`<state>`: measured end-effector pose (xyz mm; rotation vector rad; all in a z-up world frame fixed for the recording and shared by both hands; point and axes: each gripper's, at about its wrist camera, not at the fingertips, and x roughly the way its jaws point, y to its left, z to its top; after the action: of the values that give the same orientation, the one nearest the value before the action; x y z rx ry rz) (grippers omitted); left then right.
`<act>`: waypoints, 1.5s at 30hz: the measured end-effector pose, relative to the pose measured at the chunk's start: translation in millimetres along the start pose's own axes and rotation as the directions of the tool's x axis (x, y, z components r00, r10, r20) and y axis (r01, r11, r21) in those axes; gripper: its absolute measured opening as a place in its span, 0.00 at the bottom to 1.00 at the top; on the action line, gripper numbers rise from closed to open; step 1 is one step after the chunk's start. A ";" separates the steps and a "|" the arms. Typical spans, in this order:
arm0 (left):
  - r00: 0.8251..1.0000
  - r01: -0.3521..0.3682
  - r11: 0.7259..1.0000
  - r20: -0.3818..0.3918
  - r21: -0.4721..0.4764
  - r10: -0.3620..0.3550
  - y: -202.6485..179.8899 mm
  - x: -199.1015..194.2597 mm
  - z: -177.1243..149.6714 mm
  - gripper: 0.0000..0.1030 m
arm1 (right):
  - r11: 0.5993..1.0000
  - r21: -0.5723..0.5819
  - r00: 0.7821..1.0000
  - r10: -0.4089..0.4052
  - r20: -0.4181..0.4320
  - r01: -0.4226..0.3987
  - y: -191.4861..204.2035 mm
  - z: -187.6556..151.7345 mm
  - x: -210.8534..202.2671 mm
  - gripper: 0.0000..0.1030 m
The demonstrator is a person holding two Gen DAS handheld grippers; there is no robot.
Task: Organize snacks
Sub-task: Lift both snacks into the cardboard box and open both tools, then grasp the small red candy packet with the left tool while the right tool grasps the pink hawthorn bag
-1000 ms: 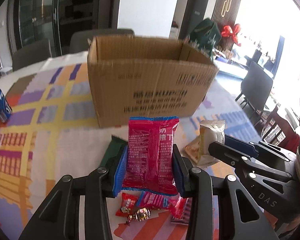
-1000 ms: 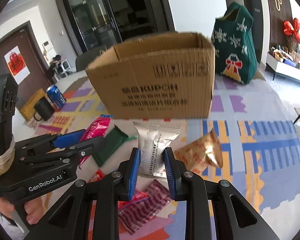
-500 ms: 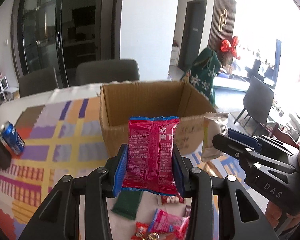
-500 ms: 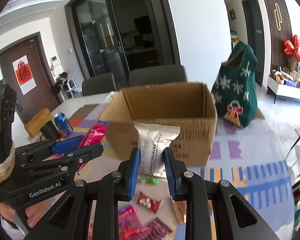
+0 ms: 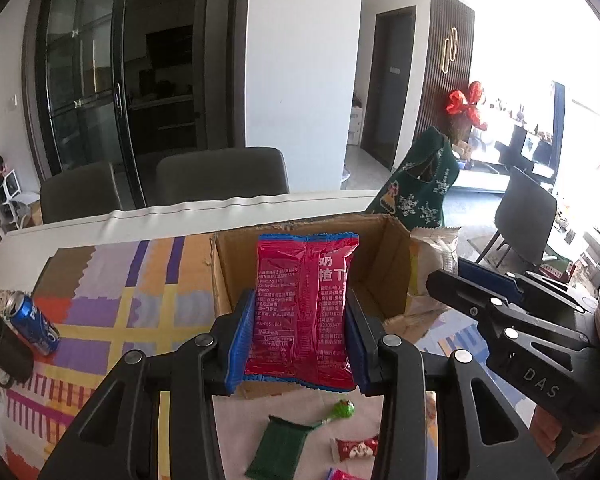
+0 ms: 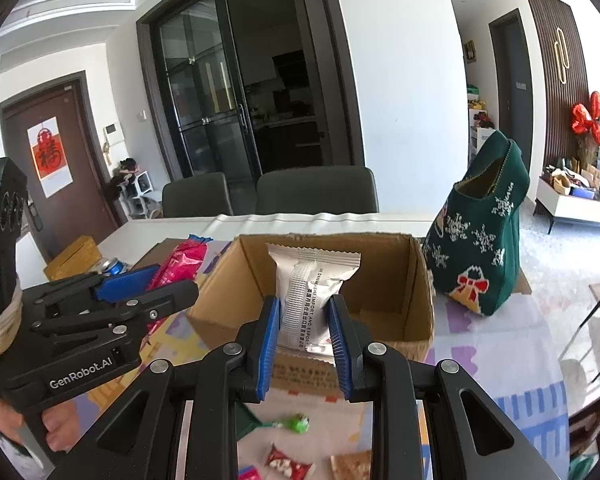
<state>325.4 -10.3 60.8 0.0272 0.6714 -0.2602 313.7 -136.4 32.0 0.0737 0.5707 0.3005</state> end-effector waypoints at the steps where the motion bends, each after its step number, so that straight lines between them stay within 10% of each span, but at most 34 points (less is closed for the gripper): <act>1: 1.000 -0.001 1.000 -0.005 -0.001 0.001 0.6 3.6 2.5 0.40 | 1.000 0.000 1.000 0.000 -0.001 0.000 -1.5 3.5 4.1 0.26; 15: 0.996 -0.046 0.999 -0.074 0.005 0.046 11.1 47.1 20.4 0.50 | 0.999 -0.015 0.997 -0.043 -0.058 0.043 -11.6 24.9 50.5 0.28; 28: 0.994 -0.103 0.994 -0.017 0.046 0.104 0.4 -12.5 -13.1 0.70 | 0.998 -0.051 0.998 -0.031 -0.050 0.028 -0.8 3.2 19.9 0.51; 45: 0.997 -0.076 0.996 -0.022 0.053 0.077 -10.8 -75.7 -81.9 0.72 | 0.993 -0.108 0.997 0.030 -0.072 -0.038 30.9 -48.9 -34.9 0.51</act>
<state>215.8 5.6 44.0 0.1056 0.6861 -0.2038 251.3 -118.0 13.8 -0.0330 0.6224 0.3680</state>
